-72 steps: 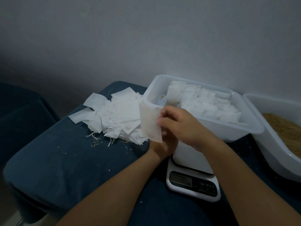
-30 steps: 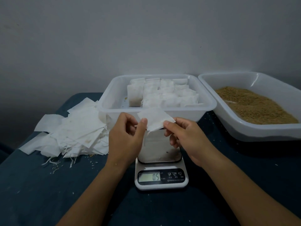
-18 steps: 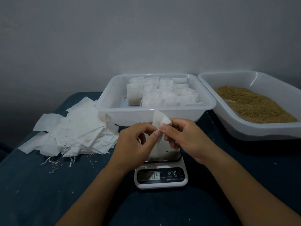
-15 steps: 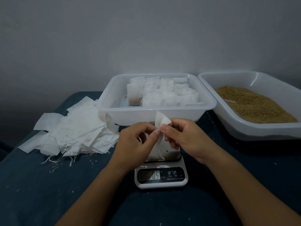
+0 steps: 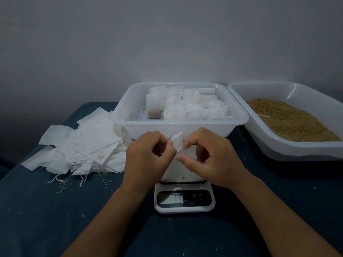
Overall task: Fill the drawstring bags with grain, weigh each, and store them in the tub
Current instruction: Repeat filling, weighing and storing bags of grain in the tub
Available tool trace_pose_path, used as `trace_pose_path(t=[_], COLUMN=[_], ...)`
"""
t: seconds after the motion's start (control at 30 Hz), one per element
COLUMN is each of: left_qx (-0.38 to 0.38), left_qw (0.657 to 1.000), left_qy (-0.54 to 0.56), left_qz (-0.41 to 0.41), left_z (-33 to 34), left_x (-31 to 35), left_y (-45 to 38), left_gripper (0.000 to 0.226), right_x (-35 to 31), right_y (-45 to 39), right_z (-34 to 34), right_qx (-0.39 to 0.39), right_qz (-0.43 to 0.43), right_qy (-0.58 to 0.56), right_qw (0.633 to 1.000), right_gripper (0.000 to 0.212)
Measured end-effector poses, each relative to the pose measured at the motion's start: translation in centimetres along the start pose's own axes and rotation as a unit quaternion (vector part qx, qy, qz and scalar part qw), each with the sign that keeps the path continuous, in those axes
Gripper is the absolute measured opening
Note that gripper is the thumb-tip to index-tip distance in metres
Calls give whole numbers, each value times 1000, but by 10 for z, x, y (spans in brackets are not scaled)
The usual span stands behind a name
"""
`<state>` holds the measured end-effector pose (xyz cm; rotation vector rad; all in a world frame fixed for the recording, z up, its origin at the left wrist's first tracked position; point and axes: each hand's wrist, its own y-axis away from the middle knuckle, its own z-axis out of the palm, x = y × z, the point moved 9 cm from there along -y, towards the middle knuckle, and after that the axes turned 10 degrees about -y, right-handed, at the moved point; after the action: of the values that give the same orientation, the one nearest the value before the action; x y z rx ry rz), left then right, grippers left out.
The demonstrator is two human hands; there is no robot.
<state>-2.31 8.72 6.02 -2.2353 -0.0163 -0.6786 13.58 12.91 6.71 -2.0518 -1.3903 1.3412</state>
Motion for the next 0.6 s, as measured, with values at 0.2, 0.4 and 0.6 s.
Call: trace_pose_path(t=[0.2, 0.4, 0.6], left_qx=[-27, -176, -454], left_qw=[998, 964, 876], left_qy=[61, 194, 161], left_qz=[-21, -49, 12], left_z=[4, 22, 51], left_x=[-2, 0, 26], left_y=[1, 0, -7], left_gripper=[20, 27, 62], right_x=[-1, 11, 20], right_y=[2, 0, 1], right_z=[12, 10, -4], right_qx=[-53, -78, -54], right_qz=[-43, 23, 98], right_qy=[137, 54, -73], right_qw=[988, 995, 991], right_gripper=[16, 6, 5])
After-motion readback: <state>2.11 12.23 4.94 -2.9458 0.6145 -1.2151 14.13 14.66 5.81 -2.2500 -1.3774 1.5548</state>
